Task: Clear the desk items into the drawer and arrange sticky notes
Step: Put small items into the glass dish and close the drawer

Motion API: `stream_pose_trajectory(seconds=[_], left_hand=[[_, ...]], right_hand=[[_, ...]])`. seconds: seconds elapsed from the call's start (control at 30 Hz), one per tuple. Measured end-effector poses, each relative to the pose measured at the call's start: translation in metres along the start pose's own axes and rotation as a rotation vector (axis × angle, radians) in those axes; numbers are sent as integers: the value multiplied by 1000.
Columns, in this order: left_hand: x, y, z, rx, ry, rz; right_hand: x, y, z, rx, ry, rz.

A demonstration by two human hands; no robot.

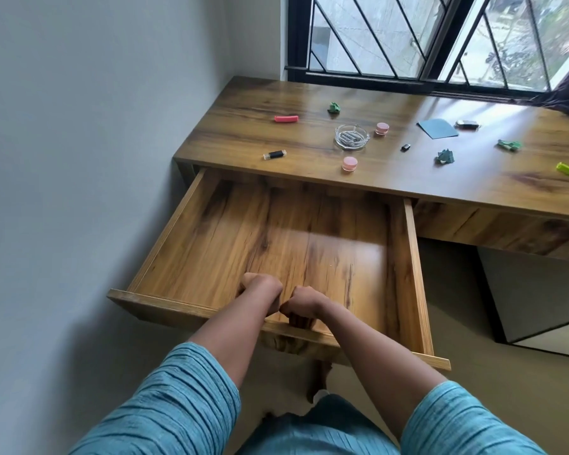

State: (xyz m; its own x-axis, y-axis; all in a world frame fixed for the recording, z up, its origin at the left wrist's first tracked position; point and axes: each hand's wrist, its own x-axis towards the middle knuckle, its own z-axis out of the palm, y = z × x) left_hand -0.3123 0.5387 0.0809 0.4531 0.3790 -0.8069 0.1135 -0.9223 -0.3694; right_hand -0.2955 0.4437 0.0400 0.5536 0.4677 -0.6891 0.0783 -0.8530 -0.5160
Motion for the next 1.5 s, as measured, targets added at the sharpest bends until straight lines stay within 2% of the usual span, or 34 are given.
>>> stream_pose_trajectory(seconds=[0.23, 0.37, 0.47, 0.53, 0.57, 0.63, 0.67, 0.77, 0.97, 1.07, 1.13, 1.23, 1.5], left_hand=[[10, 5, 10, -38, -87, 43], [33, 9, 15, -167, -63, 80], [41, 13, 9, -145, -113, 101], [46, 7, -5, -297, -209, 96], [47, 1, -14, -383, -311, 94], [46, -14, -40, -470, -527, 95], [50, -22, -56, -503, -526, 106], [57, -41, -115, -691, -401, 199], [76, -45, -261, -1152, 34, 387], [102, -24, -320, -1348, 349, 428], [120, -8, -351, -1456, 491, 438], [139, 14, -382, -1522, 567, 402], [176, 37, -406, -1668, 532, 377]], right_hand=[[3, 11, 11, 169, -322, 94], [1, 14, 4, 233, -406, 103], [2, 20, -3, 292, -494, 112], [4, 26, -11, 315, -482, 91], [6, 29, -17, 330, -439, 73], [14, 36, -40, 384, -305, 17], [19, 38, -56, 404, -222, -17], [35, 33, -113, 426, 59, -100], [85, -2, -250, 308, 549, -219], [120, -11, -306, 185, 823, -193], [143, -11, -338, 133, 935, -129], [172, -3, -371, 93, 933, -52], [222, 4, -413, -56, 666, 30]])
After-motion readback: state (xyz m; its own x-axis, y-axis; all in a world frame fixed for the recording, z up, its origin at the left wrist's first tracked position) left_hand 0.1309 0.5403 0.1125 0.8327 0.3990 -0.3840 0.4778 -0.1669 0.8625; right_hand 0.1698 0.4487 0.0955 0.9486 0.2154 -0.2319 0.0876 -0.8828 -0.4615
